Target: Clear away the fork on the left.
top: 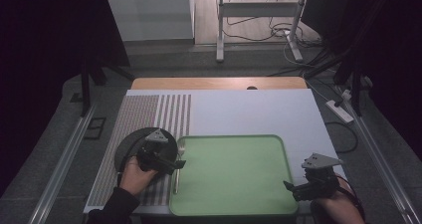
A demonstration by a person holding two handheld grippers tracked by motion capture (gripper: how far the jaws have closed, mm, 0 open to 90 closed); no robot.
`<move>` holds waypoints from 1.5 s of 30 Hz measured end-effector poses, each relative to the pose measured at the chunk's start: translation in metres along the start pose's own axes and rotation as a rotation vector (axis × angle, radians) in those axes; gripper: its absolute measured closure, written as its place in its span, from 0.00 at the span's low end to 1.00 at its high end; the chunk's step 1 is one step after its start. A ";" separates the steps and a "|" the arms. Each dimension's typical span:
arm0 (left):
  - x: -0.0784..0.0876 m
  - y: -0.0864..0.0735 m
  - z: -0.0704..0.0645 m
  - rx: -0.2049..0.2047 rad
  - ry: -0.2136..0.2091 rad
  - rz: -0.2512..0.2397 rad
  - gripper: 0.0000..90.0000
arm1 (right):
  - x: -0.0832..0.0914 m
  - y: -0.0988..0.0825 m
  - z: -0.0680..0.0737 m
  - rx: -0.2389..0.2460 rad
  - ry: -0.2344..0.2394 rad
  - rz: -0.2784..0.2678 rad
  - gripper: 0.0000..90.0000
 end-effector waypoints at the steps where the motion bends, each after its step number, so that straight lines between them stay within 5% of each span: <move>1: 0.002 0.000 0.000 0.002 0.003 -0.006 0.00 | 0.000 0.000 0.000 -0.001 -0.001 -0.002 0.00; 45: 0.045 -0.040 0.006 0.094 0.095 -0.068 0.00 | 0.001 0.001 -0.003 -0.027 -0.011 -0.010 0.00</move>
Point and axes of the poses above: each handheld gripper's, and its own axes: x roughly backward along the jaws, y roughly out of its top, z roughly to its left, the point moved 10 cm from there along -x, roughly forward along the jaws, and after that the axes turned 12 degrees about -y, right-handed, at the moved point
